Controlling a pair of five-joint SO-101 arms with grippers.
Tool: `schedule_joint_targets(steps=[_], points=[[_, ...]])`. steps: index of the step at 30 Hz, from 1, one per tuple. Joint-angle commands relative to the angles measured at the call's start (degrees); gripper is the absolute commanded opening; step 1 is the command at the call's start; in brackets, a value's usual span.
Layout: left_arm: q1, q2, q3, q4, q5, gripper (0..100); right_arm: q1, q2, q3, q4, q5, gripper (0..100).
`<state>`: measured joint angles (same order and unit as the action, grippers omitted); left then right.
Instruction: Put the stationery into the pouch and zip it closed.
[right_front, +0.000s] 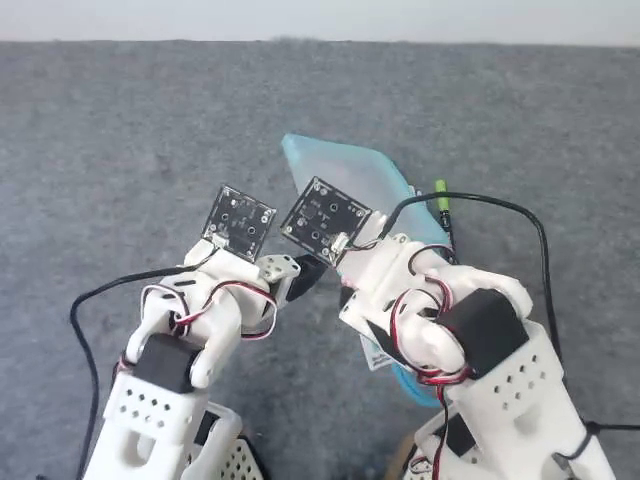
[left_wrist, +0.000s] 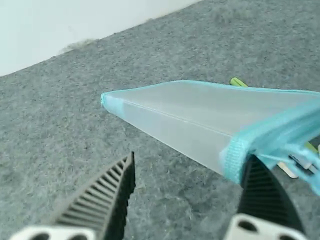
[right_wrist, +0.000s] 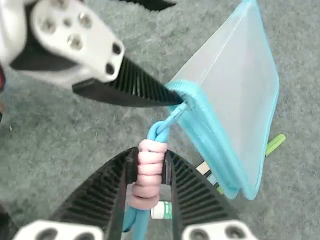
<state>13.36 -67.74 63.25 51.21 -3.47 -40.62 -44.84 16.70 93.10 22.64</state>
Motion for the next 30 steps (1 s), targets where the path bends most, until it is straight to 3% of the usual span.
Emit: schedule_joint_targets(steps=[1, 5, 14, 19, 22, 25, 30], points=[[-0.18, 1.58, -0.48, -2.46, 0.53, 31, -3.74, -1.98, -3.78, 2.15, 1.32, 0.7], [0.26, 1.58, -0.31, -4.66, 0.53, 24, -7.34, -2.15, -3.96, 4.62, 1.41, 0.7], [-0.18, 1.76, -0.31, -5.98, 0.26, 10, -7.34, -2.42, -4.13, 9.1, 3.87, 0.7], [-4.66, 1.76, -0.31, -5.89, 0.53, 3, 0.48, -6.29, -3.69, 9.54, 6.59, 0.7], [-6.15, 1.67, -0.22, -5.71, 0.26, 3, 5.49, -7.08, -3.69, 9.54, 8.0, 0.7], [-4.57, 1.49, -0.22, -5.63, 0.18, 5, 5.58, -6.11, -3.43, 9.27, 7.74, 0.7], [-1.14, 1.67, -0.22, -3.16, 0.18, 22, 5.23, -5.23, -7.47, 8.66, 6.15, 0.7]])
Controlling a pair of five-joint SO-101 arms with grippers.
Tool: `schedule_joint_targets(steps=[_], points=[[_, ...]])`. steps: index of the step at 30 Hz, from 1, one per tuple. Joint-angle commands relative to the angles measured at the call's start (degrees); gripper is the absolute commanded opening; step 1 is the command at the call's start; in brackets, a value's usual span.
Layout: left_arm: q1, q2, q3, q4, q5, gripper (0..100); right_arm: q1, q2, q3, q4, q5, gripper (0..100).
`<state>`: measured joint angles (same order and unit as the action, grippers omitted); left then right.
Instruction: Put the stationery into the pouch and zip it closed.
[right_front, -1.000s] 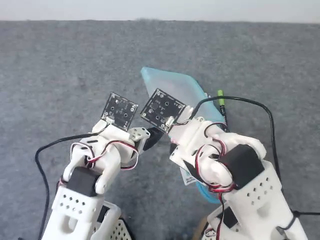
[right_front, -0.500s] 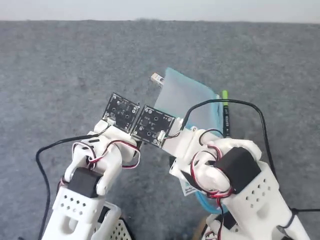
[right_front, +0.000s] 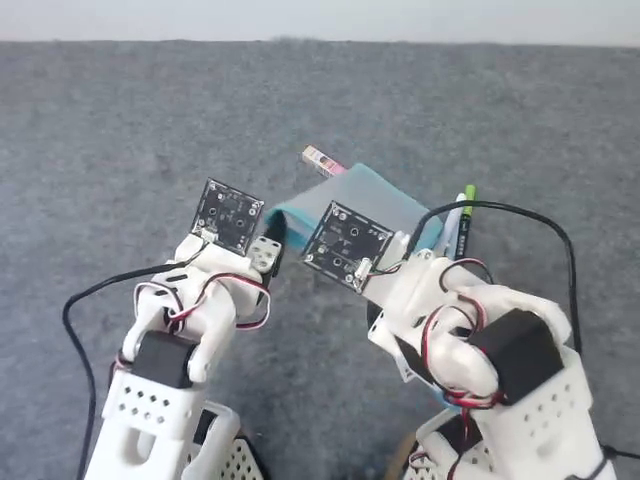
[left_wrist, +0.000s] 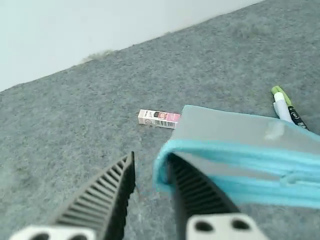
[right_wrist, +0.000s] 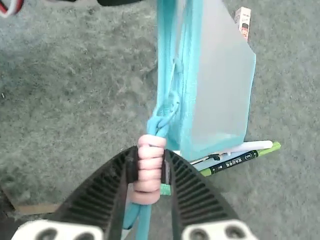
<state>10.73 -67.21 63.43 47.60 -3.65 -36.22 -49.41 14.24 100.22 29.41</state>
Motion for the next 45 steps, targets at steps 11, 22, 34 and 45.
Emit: schedule_joint_targets(steps=[11, 22, 34, 45], points=[[1.93, 1.32, 2.07, -0.79, -0.35, 25, -8.22, -1.36, -8.7, 2.07, -3.87, 0.7], [-2.2, 0.79, 6.64, -4.04, -2.81, 1, -8.13, -3.03, -5.36, 2.33, -3.87, 0.9], [-9.85, 1.14, 5.76, -6.07, 1.85, 1, -1.63, -3.3, 0.88, -1.45, -4.13, 1.8], [-10.11, 1.14, 5.85, -6.07, 9.23, 1, -2.33, -1.8, -4.48, -0.84, -8.7, 40.6]])
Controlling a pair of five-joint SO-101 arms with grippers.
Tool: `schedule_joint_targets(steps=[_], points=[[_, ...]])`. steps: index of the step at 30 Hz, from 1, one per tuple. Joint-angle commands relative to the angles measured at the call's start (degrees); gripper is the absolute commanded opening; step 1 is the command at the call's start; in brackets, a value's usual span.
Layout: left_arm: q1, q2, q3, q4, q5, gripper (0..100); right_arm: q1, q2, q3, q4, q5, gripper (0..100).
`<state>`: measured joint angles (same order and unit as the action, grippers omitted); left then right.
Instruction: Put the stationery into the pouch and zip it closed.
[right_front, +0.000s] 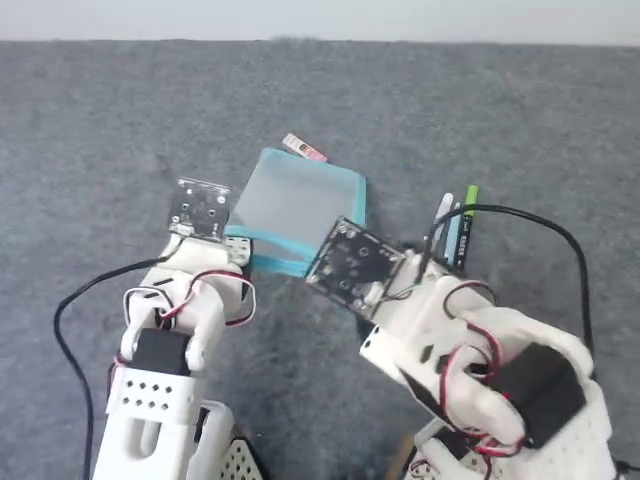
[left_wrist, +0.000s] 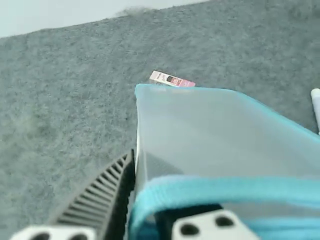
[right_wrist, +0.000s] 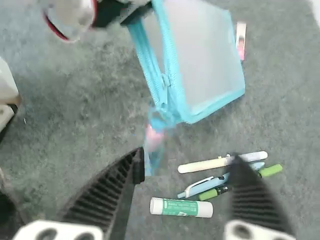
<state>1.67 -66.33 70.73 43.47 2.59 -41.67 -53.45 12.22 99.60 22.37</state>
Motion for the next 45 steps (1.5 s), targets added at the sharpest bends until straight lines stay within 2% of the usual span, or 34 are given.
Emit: schedule_joint_targets(steps=[1, 7, 13, 17, 22, 27, 35, 41, 45], points=[[-1.76, 0.26, -1.45, -1.93, 3.87, 1, 6.02, 3.91, -1.67, -0.57, -1.76, 40.1], [-7.91, -0.09, -0.22, -2.37, 7.03, 1, 23.16, 17.36, 2.29, -6.29, -7.3, 33.3], [-10.37, 0.18, 0.13, -2.37, 6.77, 1, 29.85, 34.07, 3.96, -13.05, -8.35, 27.5], [-10.46, 0.0, 1.54, -3.6, 6.68, 1, 34.33, 43.56, 3.87, -14.73, -12.31, 25.4], [-10.46, 0.09, 2.15, -4.66, 6.59, 1, 33.36, 51.65, 6.59, -15.43, -14.24, 25.3], [-10.46, 0.0, 2.15, -4.66, 6.59, 1, 31.43, 52.7, 11.87, -19.03, -14.15, 25.3], [-10.55, -0.09, 2.15, -4.66, 6.59, 1, 32.48, 57.1, 17.14, -24.04, -14.42, 24.9], [-10.55, -0.09, 2.15, -4.66, 6.68, 1, 32.66, 62.37, 16.88, -25.54, -14.42, 13.6], [-10.55, -0.09, 2.15, -4.66, 6.68, 1, 36.62, 62.73, 15.65, -25.54, -13.89, 10.2]])
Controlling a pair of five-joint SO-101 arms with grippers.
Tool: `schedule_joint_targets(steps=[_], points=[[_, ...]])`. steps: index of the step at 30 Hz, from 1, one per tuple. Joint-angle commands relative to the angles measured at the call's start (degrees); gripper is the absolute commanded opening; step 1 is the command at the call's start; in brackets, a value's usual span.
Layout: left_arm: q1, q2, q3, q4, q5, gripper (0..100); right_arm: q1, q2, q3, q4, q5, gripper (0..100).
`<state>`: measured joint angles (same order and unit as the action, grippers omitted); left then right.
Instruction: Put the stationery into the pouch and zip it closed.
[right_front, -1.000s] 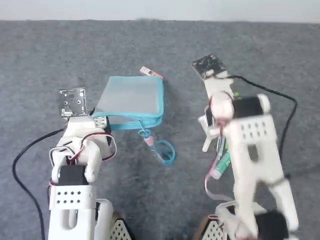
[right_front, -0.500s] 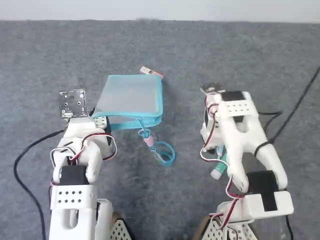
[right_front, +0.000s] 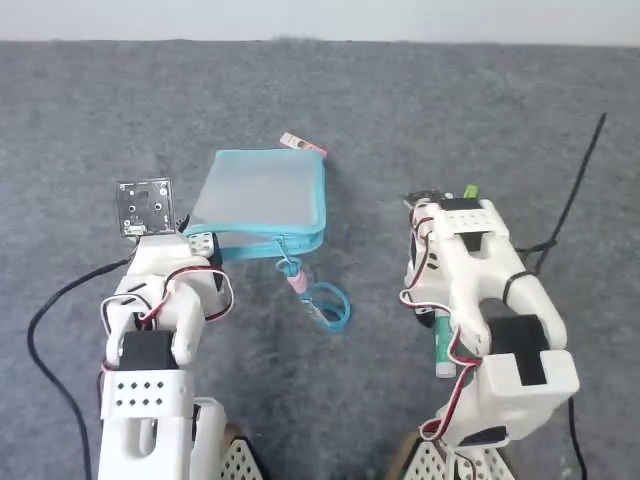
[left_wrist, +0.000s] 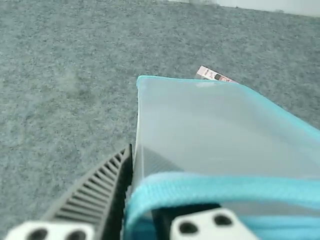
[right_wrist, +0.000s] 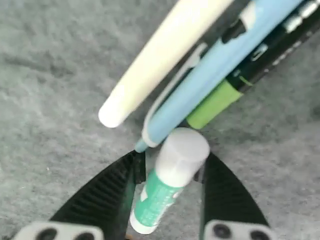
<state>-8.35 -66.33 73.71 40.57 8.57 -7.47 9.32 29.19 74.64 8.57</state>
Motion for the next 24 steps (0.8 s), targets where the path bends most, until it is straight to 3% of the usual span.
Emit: schedule_joint_targets(steps=[1, 3, 12, 21, 24], points=[[-0.53, -0.09, -0.84, -1.76, 0.7, 1, 4.0, -0.04, -2.11, -0.48, -0.09, 7.6], [-0.53, -0.09, -0.84, -1.76, 0.79, 1, 6.81, -0.04, -4.57, 0.04, 0.18, 0.8], [-0.53, -0.09, -0.75, -1.76, 0.79, 1, 16.48, -2.59, -18.55, 7.25, 4.75, 0.7], [-0.53, 0.09, -0.75, -1.76, 0.7, 1, 11.91, 5.67, -33.23, 1.45, 4.48, 1.4], [-0.53, 0.18, -0.75, -1.76, 0.7, 1, 10.51, 11.82, -37.36, 2.68, 4.57, 11.9]])
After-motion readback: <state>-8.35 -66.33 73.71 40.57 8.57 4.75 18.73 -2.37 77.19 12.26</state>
